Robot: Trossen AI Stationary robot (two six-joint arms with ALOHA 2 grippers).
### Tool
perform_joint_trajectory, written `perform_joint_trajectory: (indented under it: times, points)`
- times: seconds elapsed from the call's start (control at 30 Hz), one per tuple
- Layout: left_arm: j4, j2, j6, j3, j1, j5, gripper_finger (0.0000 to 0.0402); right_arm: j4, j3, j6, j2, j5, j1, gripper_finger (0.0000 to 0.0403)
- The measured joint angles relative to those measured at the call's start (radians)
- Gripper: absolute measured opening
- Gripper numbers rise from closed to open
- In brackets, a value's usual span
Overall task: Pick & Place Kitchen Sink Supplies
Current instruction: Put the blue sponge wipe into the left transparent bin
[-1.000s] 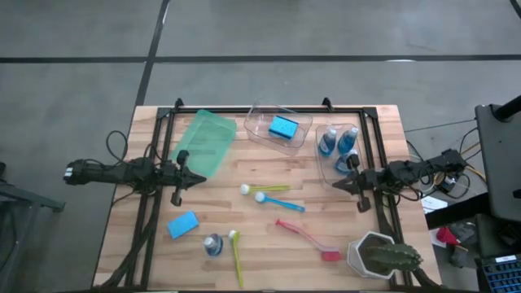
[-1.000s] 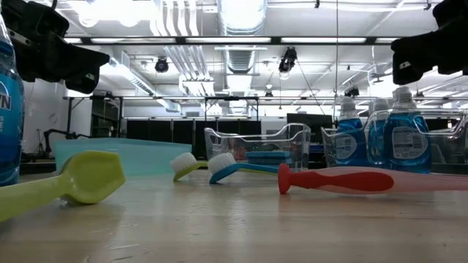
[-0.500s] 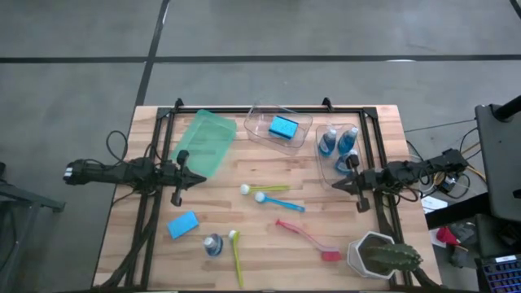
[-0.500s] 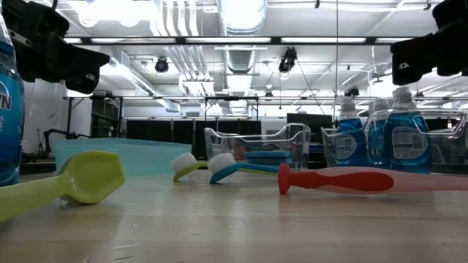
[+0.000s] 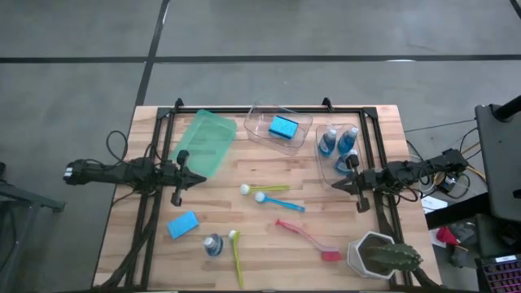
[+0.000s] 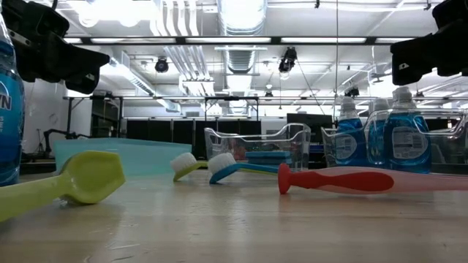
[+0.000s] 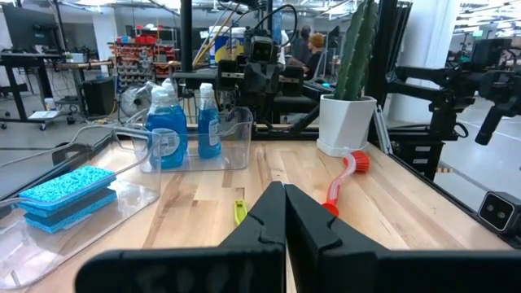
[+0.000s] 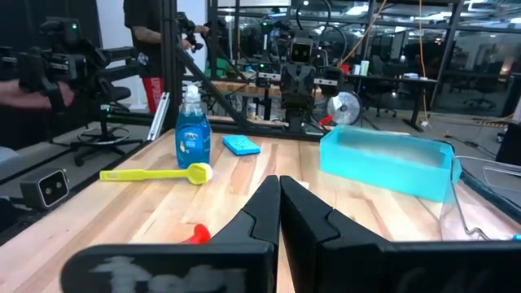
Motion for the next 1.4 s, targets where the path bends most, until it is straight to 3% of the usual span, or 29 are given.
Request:
perform_joint_trajectory:
  times: [0.57,0.7,0.9,1.0,1.17,1.27,1.4]
  points:
    - [0.001,0.000,0.002,0.000,0.000,0.000,0.0000,0.000,0.000,0.000,0.000,0.000,0.000,0.0008]
    - [0.066,0.001,-0.013,0.000,0.000,-0.002,0.0000,0.000,-0.001,0.000,0.000,-0.001,0.000,0.0008]
    - [0.185,0.000,-0.361,0.000,-0.001,0.015,0.0000,0.001,-0.001,0.000,0.001,-0.001,0.000,0.0008]
    - [0.185,0.000,-0.343,0.000,0.001,-0.049,0.0000,0.001,-0.001,0.000,0.000,-0.001,0.000,0.0008]
    - [0.214,0.000,-0.517,0.000,0.001,-0.144,0.0000,0.001,-0.001,0.000,0.000,-0.001,0.000,0.0008]
    - [0.225,0.000,-0.541,0.012,0.001,-0.233,0.0000,0.001,-0.001,0.000,0.000,-0.001,0.000,0.0008]
    - [0.235,0.000,-0.574,0.038,0.001,-0.245,0.0000,0.001,-0.001,0.000,0.000,-0.001,0.000,0.0008]
